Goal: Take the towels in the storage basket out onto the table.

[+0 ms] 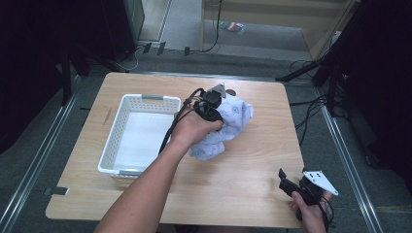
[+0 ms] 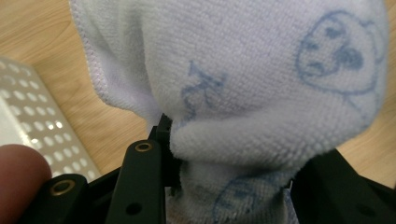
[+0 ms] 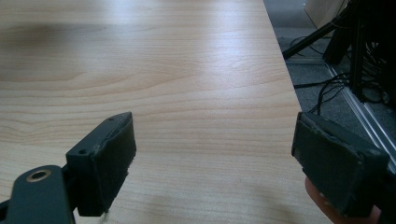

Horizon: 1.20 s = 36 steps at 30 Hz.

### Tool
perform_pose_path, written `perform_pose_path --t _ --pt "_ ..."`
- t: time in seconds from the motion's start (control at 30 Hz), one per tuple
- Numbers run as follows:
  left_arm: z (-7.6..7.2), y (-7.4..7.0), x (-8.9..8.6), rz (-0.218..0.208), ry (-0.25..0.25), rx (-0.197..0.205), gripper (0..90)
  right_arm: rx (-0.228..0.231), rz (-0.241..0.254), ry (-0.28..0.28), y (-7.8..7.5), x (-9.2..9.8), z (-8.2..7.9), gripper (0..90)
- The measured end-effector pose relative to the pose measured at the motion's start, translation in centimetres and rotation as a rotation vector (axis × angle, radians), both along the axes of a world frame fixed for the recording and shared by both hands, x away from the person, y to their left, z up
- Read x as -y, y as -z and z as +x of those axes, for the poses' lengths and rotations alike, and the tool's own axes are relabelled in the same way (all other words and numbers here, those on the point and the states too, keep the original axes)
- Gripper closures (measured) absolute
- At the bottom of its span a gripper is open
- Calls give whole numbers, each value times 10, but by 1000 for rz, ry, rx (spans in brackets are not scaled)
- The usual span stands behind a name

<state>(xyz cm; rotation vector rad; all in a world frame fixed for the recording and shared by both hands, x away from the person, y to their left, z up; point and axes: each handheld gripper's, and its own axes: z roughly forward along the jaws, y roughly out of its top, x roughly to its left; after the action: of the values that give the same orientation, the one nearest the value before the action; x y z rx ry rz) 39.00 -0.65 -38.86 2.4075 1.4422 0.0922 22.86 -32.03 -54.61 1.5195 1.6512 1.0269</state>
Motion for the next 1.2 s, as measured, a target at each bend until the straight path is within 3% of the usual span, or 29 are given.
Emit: perform_pose_path --t 0.23,0.37,0.47,0.57,0.63,0.7,0.73,0.77,0.8,0.97,1.1,1.2 --pt "3 27 6 -14 -6 -25 586 3 3 -3 0 0 0 139" --pt "5 51 8 -25 -16 -49 581 4 3 -4 0 0 0 139" --pt "5 60 9 -26 -8 -60 573 7 4 -5 0 0 0 139" --pt "4 70 10 -34 1 -83 522 4 4 -7 0 0 0 139" --pt "3 74 12 -46 25 -104 399 5 7 -8 0 1 0 139" --pt "2 75 14 -36 19 -99 131 4 7 -10 0 1 0 139" --pt "2 75 14 -41 23 -113 35 4 8 -10 0 1 0 139" --pt "2 75 14 -41 23 -113 0 4 8 -10 0 1 0 139" --pt "0 72 14 -52 35 -125 0 4 8 -12 0 1 0 139" --pt "-2 65 8 -52 14 -88 0 4 10 -9 0 1 0 139" --pt "-3 51 -7 -72 -2 -40 0 3 9 -10 0 1 0 138" --pt "-3 45 -14 -78 -17 -30 0 2 8 -9 0 1 1 139"
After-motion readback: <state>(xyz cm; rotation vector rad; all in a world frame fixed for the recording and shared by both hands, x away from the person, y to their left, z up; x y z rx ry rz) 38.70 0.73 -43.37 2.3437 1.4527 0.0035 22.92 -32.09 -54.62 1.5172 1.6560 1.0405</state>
